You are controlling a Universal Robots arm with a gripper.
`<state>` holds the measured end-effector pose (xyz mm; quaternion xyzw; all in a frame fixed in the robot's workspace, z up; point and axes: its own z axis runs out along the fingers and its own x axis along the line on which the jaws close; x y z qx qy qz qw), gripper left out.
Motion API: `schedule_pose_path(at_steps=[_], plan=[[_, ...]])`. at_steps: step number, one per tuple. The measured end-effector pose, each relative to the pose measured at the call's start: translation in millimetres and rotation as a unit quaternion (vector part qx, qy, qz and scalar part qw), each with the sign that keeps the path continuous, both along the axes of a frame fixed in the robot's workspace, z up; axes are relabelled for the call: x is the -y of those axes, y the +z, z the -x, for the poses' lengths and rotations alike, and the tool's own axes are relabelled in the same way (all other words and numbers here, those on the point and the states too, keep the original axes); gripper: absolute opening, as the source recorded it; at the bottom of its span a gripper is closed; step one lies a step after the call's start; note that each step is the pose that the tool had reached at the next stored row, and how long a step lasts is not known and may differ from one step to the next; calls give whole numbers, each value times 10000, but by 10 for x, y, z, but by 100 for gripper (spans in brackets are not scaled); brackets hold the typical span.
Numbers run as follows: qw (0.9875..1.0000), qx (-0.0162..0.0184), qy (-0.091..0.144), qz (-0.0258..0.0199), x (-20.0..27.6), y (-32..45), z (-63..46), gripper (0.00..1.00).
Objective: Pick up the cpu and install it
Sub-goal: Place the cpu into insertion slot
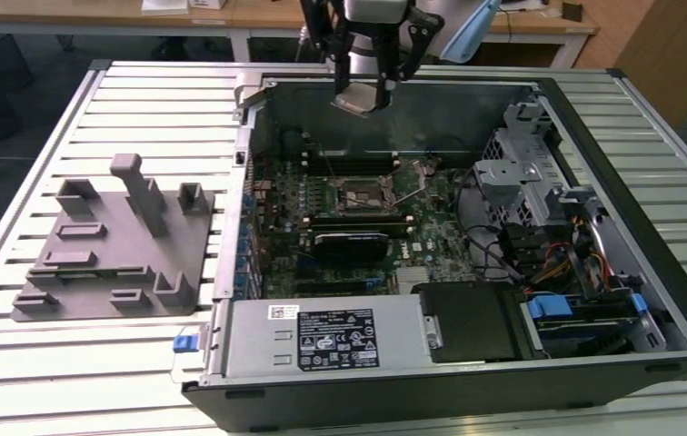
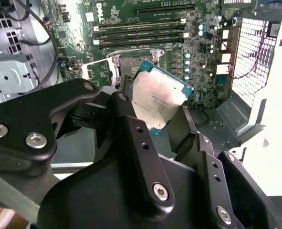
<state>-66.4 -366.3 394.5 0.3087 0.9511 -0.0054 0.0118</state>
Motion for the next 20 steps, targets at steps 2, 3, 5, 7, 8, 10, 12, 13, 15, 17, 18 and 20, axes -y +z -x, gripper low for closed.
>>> schedule_pose_path(at_steps=[2, 3, 5, 7, 8, 10, 12, 13, 15, 17, 18, 20], plan=[[10000, 0, -85, 1, 0, -1, 0, 53], [9999, 0, -127, 1, 0, -2, 0, 53], [9998, 0, -216, 3, -1, -3, 0, 53], [9995, 0, -312, 4, -2, -4, 0, 53], [9994, 0, -360, 5, -3, -5, 0, 53], [9989, 0, -459, 7, -4, -7, 0, 53], [9984, 0, -557, 8, -5, -8, 0, 53], [9982, 1, -604, 9, -5, -9, 0, 53], [9975, 0, -709, 9, -5, -11, 0, 53], [9967, 0, -815, 10, -6, -12, 0, 53], [9962, 0, -872, 11, -6, -13, 0, 53], [9948, 0, -1018, 12, -6, -16, 0, 53]])
